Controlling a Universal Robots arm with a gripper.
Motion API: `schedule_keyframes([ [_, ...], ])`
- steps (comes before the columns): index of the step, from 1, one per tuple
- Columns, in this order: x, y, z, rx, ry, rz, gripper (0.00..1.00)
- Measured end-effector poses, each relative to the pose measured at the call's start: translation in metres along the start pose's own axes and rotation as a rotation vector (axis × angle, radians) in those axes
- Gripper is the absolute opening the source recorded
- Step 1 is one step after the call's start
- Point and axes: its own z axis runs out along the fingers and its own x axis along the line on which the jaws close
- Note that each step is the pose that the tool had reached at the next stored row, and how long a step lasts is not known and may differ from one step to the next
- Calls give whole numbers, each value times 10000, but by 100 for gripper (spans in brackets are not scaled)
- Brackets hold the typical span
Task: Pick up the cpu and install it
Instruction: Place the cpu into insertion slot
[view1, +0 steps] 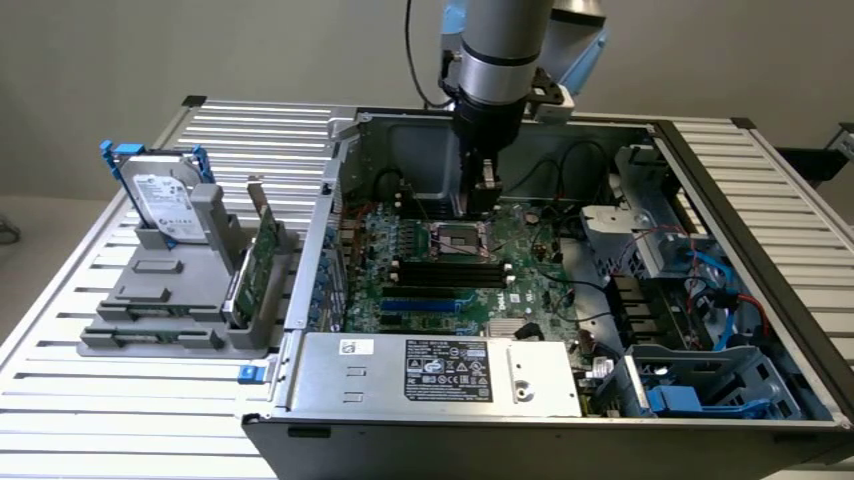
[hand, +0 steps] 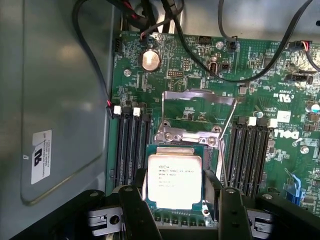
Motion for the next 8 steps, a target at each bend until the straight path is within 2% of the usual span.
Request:
schedule_keyframes([
  [5, 27, -49, 91, -14, -143, 292, 55],
  [8, 41, -75, 135, -25, -203, 470, 55],
])
